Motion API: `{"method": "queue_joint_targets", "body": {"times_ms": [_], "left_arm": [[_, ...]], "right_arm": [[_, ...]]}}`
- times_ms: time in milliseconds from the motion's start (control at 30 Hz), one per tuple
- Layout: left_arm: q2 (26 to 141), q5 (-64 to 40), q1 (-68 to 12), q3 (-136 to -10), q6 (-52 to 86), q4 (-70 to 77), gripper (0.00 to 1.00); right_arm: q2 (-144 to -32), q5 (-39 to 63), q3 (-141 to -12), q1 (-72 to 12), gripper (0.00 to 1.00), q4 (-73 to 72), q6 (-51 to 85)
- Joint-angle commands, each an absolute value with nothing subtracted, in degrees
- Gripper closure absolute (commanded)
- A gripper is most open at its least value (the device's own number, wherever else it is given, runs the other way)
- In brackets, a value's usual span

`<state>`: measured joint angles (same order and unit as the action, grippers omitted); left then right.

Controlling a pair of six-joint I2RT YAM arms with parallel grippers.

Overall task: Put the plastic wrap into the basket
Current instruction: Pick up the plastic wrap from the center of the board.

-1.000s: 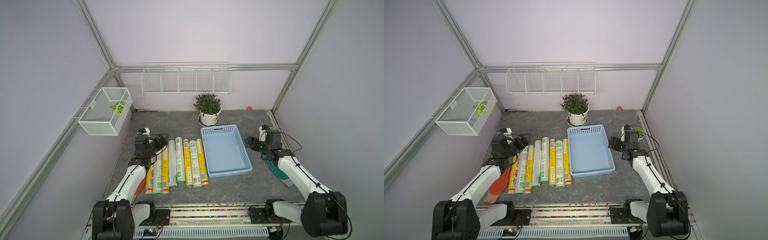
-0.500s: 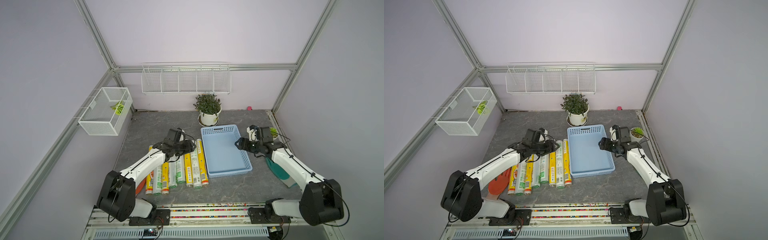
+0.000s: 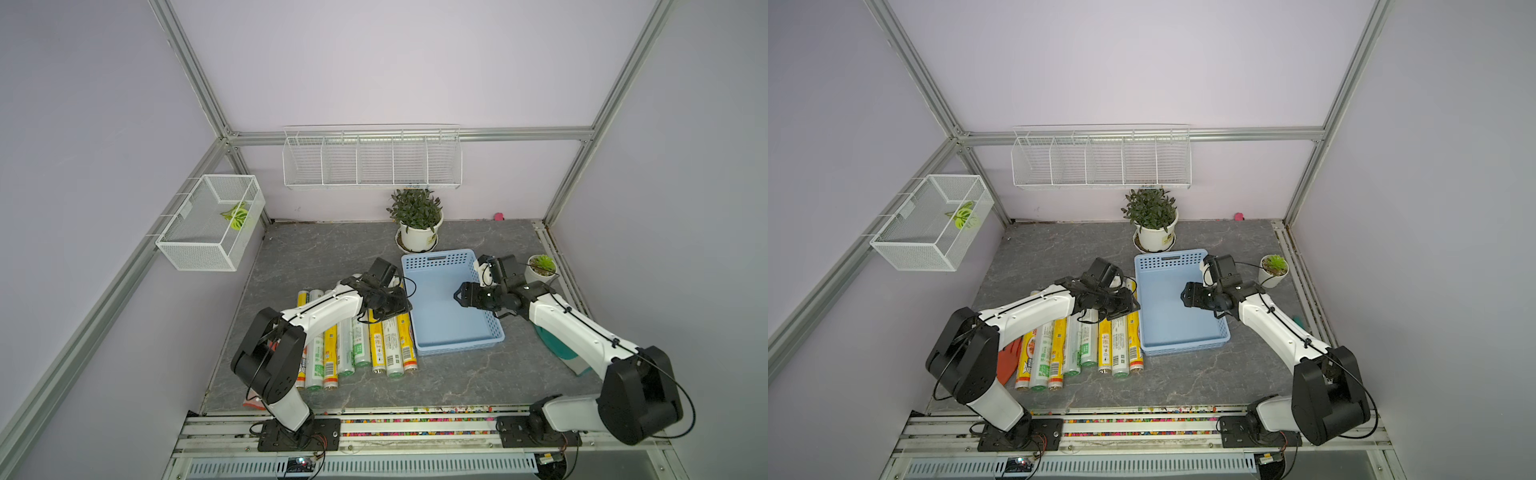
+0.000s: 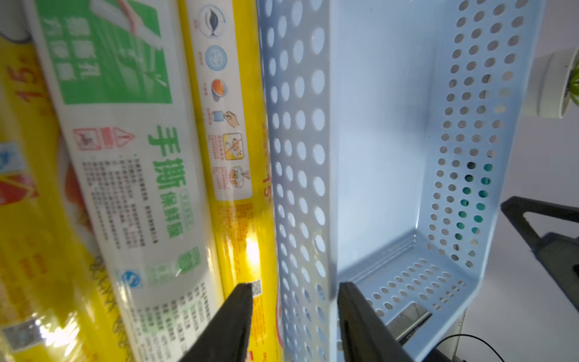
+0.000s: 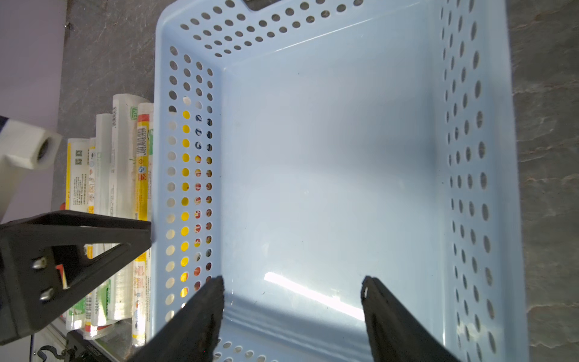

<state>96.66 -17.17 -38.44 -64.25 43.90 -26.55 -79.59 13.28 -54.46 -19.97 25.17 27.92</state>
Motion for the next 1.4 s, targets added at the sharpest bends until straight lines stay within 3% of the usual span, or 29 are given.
{"method": "queue_joint_targets", "body": {"times_ms": [0,233,433,533,733,933,1367], "left_arm": [[98.4,-13.3,-39.0,-66.7,45.7,-30.4,0.5],[100.6,-10.4,-39.2,-68.7,46.1,-33.2,0.5],[96.5,-14.1,-39.5,-68.1,43.0,-29.4,0.43],[93.5,-10.7,-39.5,-66.6,44.1,-28.9,0.42],[89.1,-5.0,-39.5,-63.4,46.0,-28.8,0.48],[92.1,-6.8,-39.6,-63.7,46.4,-28.5,0.54],[99.5,-9.2,-39.6,-67.6,45.3,-29.8,0.55]], "right_arm": [[-80.9,13.1,-54.8,-20.7,0.25,24.6,29.3],[-81.9,16.0,-55.2,-21.8,0.24,22.5,31.0],[-82.9,17.0,-57.5,-24.5,0.24,21.0,31.3],[-84.7,16.9,-59.3,-26.8,0.24,20.7,31.8],[-87.7,13.9,-61.0,-31.7,0.24,18.9,34.3],[-90.9,12.8,-61.8,-34.0,0.24,18.8,36.0],[-89.4,8.3,-57.8,-33.0,0.25,18.6,37.0]]}}
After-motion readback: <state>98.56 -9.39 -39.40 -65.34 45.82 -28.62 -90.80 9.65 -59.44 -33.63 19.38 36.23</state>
